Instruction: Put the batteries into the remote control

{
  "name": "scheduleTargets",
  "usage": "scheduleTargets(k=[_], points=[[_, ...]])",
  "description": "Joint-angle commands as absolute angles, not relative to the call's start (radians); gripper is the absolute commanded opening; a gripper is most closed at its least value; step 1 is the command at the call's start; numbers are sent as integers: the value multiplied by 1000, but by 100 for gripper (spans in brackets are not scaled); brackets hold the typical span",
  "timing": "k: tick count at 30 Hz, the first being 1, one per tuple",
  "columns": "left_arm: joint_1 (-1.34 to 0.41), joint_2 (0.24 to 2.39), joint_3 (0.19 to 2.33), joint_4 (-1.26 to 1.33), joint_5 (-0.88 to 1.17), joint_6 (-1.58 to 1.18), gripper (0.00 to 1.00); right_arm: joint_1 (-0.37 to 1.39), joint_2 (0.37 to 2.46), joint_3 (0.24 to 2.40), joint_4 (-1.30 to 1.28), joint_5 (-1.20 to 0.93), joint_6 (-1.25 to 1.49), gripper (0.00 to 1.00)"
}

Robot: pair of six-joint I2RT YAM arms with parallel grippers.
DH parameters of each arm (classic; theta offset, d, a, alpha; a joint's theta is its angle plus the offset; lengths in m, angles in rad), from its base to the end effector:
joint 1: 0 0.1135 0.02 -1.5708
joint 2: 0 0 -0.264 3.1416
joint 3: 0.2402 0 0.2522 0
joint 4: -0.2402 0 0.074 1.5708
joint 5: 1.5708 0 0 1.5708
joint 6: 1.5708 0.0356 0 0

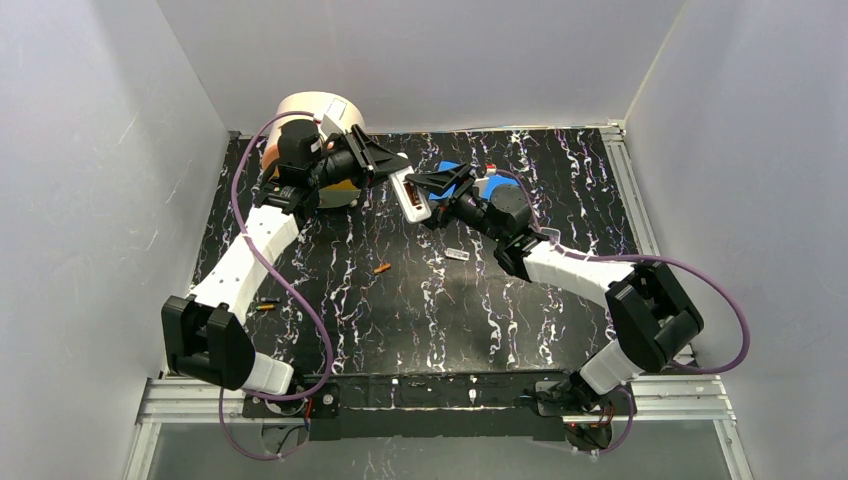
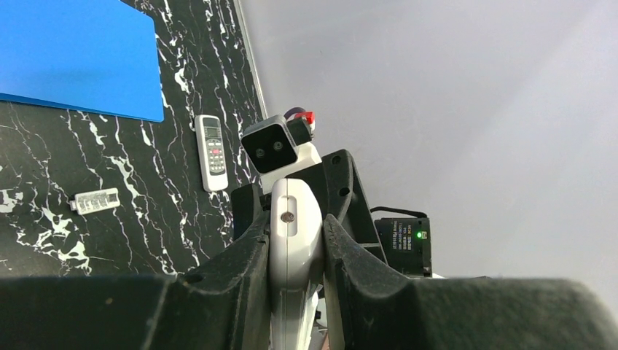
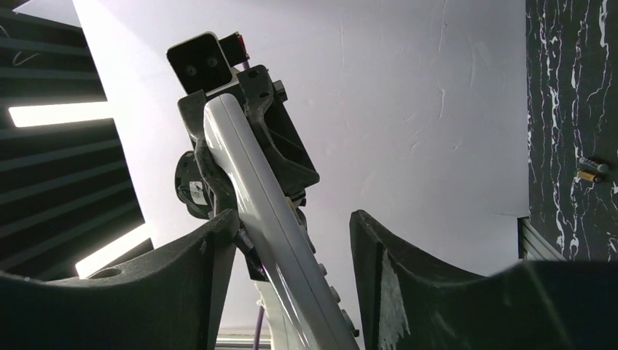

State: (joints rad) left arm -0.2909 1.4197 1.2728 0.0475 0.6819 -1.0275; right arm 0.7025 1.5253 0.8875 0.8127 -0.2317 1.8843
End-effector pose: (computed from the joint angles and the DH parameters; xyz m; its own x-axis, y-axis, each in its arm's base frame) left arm 0.3121 -0.1169 0.3879 -0.7541 -0.4680 -0.4609 0.3443 0.3159 -0.8841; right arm 0.2599 0.2308 0.2985 -0.8033 0.5330 0.2657 0.1208 -0.2910 0.9491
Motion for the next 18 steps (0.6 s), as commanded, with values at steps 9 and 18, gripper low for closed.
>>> scheduleTargets(k=[9,18], points=[[-295,1433,1335,13,718,-1011,0,705,1534,914,945,-257,1911,47],[-296,1448,1403,-95,721,-1048,0,704,1532,925,927,-257,1841,37]])
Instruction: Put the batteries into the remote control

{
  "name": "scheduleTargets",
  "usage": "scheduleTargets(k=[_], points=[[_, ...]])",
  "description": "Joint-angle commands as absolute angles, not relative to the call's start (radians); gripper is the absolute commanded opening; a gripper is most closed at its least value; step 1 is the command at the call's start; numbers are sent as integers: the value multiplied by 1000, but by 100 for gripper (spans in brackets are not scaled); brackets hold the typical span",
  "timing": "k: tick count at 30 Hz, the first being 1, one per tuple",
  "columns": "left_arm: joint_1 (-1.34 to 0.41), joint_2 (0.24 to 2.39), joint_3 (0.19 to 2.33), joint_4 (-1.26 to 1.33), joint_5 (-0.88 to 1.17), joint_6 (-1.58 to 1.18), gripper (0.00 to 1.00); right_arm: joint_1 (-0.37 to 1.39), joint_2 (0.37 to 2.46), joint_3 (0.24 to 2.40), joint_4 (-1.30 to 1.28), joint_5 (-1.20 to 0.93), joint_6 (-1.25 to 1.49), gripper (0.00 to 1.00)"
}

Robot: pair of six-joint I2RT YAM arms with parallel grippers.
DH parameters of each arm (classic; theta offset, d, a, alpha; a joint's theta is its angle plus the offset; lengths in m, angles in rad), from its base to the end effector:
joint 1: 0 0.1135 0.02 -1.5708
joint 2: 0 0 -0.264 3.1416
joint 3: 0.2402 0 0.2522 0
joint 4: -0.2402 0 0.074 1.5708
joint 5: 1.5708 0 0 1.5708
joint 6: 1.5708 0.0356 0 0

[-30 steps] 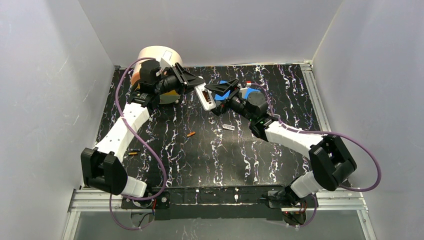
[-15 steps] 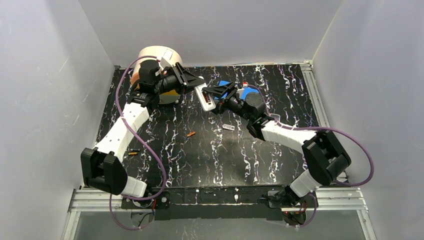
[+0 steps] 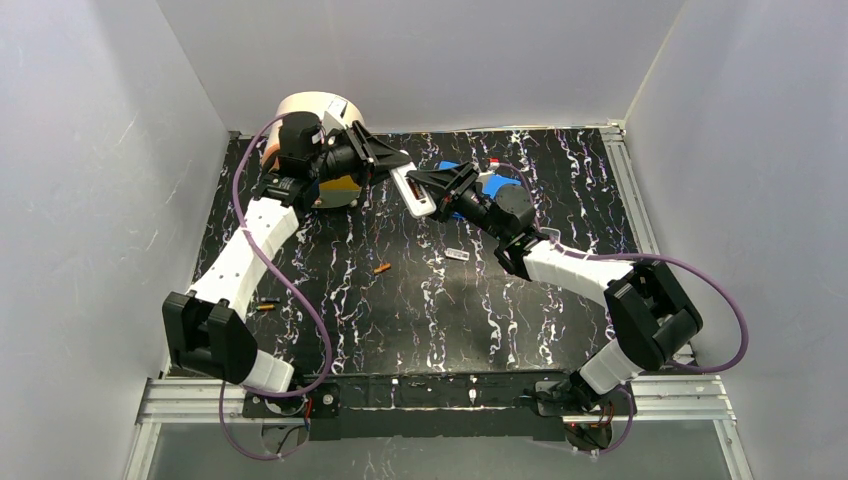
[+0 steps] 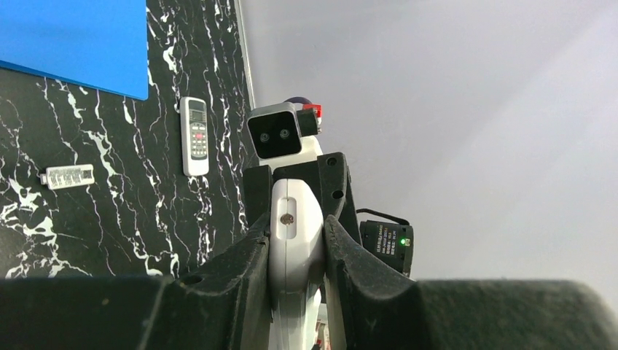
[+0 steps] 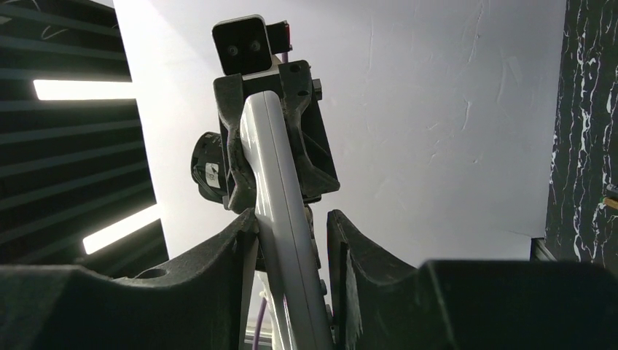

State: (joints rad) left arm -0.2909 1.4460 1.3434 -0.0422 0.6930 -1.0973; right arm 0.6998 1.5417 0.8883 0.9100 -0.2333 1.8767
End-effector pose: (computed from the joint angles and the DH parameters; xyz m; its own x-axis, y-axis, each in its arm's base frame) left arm 0.3166 -0.1185 0.3954 -0.7984 -0.4757 -0.3692 0.2538 0.2902 -0.9227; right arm 0.2612 0.2307 0.3037 -0.8191 0.5231 0.2353 0.0551 -0.3366 0.9400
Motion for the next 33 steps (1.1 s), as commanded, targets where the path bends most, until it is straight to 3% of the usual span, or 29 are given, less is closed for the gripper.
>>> scheduleTargets(k=[1,5,11,14,17,23,33], points=[[-296,1449,1408,-106,722,-1055,0,703,1530,923,928,-253,1834,37],[-296,1457,1415,-135,735,-1119,0,704,1523,912,936,-232,1811,45],[-295,1463,1417,-117,753,-1154,0,703,1499,891,949,-201,1796,83],[-292,1462,1414,-125,747,-1142,0,695,1480,848,1017,-146,1824,90],[-290,1464,1407,-118,745,-1147,0,683,1476,850,1019,-175,1811,84],[-291,1464,1406,-142,753,-1129,0,648,1470,841,1010,-239,1790,60],[-291,1468,1404,-140,755,-1131,0,621,1483,923,955,-366,1607,45]])
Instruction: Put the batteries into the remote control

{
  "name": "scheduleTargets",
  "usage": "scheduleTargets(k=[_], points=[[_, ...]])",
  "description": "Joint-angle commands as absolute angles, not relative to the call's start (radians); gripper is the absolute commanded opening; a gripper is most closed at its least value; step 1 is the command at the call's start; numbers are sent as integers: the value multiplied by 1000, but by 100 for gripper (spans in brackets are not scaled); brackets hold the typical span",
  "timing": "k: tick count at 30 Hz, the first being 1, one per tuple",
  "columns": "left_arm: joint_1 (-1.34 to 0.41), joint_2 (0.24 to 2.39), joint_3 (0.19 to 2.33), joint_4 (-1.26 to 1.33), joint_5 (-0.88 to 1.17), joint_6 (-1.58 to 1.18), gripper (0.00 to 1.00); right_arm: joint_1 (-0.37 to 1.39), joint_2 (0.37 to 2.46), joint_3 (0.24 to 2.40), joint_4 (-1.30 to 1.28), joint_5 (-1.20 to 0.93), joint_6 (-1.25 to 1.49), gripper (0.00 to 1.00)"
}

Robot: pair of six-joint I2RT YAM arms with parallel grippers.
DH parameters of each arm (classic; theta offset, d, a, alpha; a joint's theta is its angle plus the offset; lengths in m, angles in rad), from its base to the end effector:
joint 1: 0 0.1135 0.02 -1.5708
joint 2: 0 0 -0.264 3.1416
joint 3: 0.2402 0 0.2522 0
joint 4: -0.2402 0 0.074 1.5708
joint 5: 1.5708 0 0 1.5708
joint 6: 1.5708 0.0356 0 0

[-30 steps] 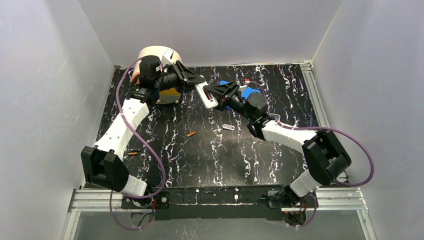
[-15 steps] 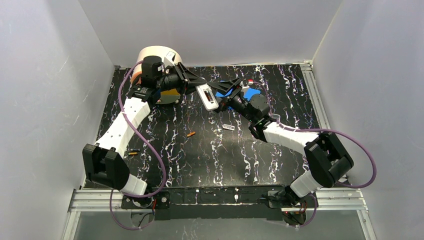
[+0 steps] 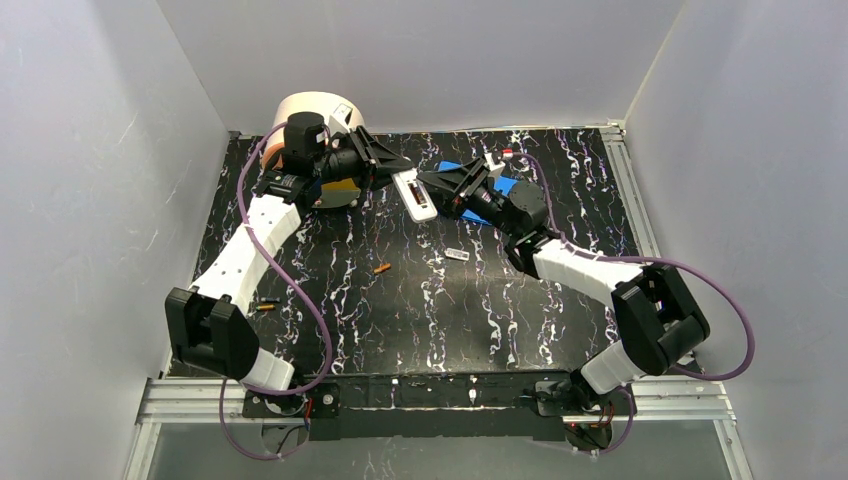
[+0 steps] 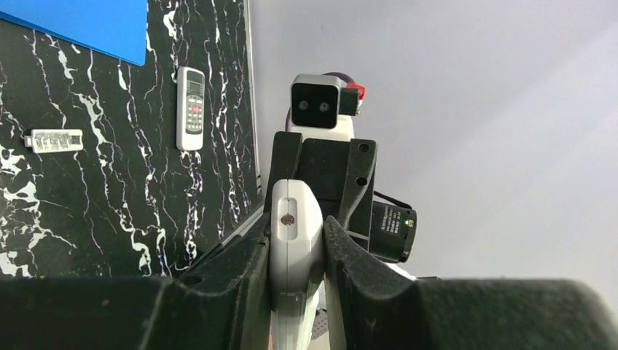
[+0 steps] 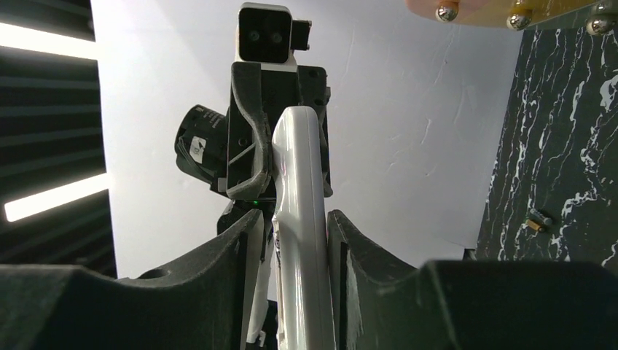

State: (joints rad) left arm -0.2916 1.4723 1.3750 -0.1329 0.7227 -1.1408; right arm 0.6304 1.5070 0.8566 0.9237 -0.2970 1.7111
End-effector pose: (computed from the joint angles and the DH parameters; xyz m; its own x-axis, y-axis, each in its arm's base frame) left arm 0.3205 -0.1208 0.3892 -0.8477 -0.4573 -0.2687 0.1484 0.2819 -0.9479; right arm 0.2673 0.2079 0.3055 -0.8140 0.5781 0.0564 -0.1052 -0.2423 0.9645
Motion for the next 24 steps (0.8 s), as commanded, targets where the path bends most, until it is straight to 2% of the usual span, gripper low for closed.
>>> scheduleTargets(k=[1,14,20,24], points=[[-291,1468,1404,-140,755,-1131,0,621,1485,929,954,-373,1597,45],[-291,1484,1421,-156,755,-1134,0,621,1500,972,874,-429,1515,46],[-291,1496,1442,-166,758,-1134,0,621,1497,993,812,-437,1474,30],[-290,1497,1442,-164,758,-1135,0,621,1494,989,810,-436,1474,24]])
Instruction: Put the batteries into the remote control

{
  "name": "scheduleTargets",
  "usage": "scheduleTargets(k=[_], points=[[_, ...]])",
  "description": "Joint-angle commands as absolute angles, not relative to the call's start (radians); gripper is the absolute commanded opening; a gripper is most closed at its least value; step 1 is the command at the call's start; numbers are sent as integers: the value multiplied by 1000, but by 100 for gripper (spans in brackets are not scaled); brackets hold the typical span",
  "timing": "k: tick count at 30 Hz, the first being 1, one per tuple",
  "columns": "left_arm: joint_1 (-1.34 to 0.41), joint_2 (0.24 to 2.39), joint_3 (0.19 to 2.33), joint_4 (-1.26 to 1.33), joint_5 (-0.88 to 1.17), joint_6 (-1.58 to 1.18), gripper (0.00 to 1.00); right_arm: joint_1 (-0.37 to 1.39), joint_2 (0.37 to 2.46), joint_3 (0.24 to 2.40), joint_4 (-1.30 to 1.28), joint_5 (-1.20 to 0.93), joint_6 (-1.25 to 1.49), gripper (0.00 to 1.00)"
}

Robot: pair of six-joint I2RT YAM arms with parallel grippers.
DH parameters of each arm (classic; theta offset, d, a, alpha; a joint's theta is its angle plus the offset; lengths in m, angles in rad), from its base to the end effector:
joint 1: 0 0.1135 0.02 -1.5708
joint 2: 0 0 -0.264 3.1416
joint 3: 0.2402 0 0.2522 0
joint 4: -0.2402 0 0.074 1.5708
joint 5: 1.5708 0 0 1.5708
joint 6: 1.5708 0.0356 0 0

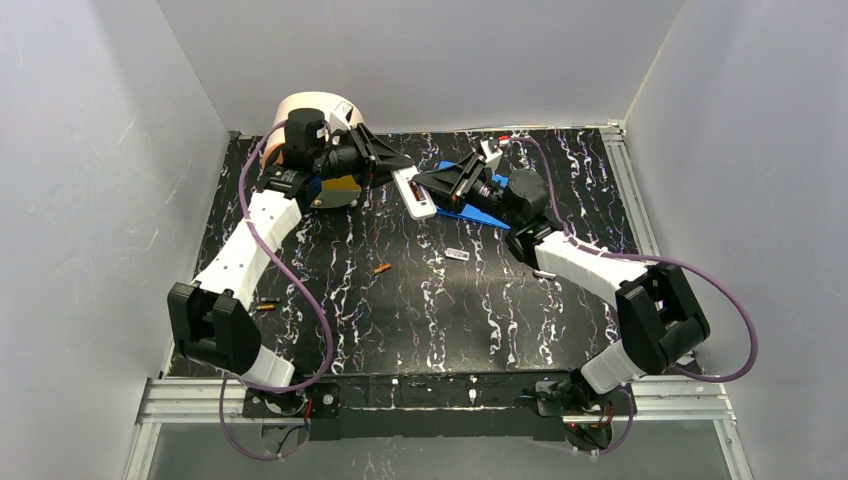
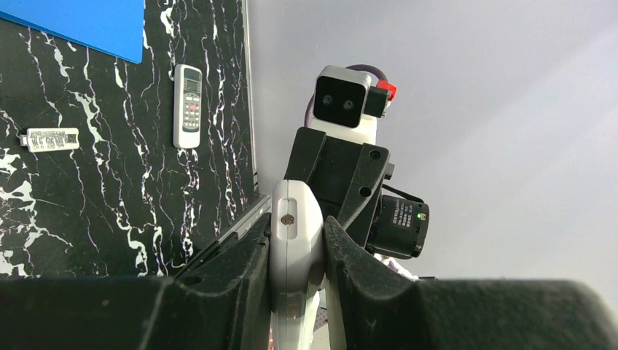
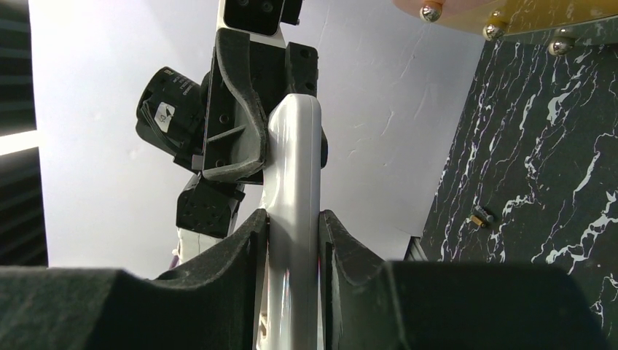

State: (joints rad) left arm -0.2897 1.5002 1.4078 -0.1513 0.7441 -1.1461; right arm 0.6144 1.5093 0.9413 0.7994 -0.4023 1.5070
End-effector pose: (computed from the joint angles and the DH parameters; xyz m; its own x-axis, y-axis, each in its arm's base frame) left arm 0.3267 -0.1225 0.3898 -0.8607 -0.4429 -0.2510 0.1355 0.2759 -0.9516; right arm 0.2751 0.2111 0.3203 -0.8282 0.5395 -0.1517 -0.2407 -0.0980 0.9656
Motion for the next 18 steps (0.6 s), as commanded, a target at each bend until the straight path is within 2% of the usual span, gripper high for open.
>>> scheduleTargets(k=[1,9,12,15,18], points=[[-291,1496,1442,-166,759,-1132,0,620,1493,989,807,-434,1474,24],[-290,1503,1445,-183,761,-1145,0,619,1486,1023,770,-463,1359,25],[-289,1511,1448,-169,769,-1162,0,603,1511,1054,810,-532,1325,37],[-290,1511,1444,-146,777,-1165,0,582,1525,1084,812,-554,1321,55],[-288,1506,1442,-104,792,-1144,0,564,1507,1069,808,-526,1322,65]])
